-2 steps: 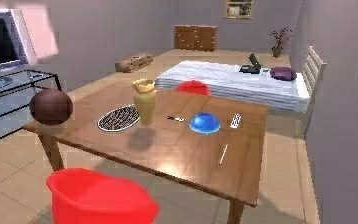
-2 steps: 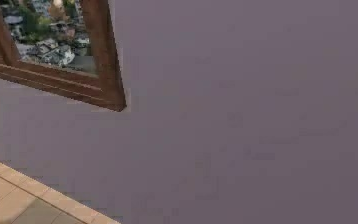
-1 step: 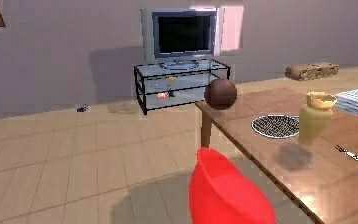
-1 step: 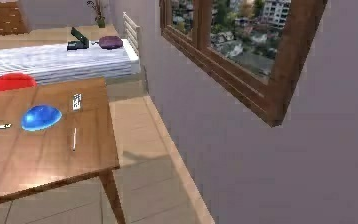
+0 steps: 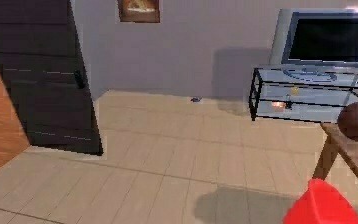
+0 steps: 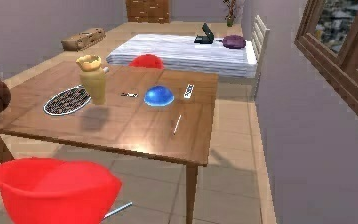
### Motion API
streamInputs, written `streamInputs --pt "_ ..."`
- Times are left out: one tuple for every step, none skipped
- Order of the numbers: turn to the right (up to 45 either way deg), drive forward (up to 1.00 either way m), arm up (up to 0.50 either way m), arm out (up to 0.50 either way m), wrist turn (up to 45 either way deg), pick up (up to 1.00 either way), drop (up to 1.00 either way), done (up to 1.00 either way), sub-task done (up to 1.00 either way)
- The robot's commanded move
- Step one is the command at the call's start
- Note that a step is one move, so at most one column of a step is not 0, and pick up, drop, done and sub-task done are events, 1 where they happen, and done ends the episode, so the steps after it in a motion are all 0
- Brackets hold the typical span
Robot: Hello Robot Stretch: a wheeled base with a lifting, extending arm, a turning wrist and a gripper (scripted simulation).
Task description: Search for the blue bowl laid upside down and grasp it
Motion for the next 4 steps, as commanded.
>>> streamInputs --pt "12.0 0.00 0.00 0.00 0.0 0.00 0.00 0.00 0.00" --pt "3.0 0.00 0.00 0.00 0.0 0.00 0.00 0.00 0.00" --pt "-33.0 0.00 0.00 0.00 0.0 0.00 0.00 0.00 0.00" --pt "0.0 0.50 0.00 0.00 0.0 0.00 0.00 0.00 0.00"
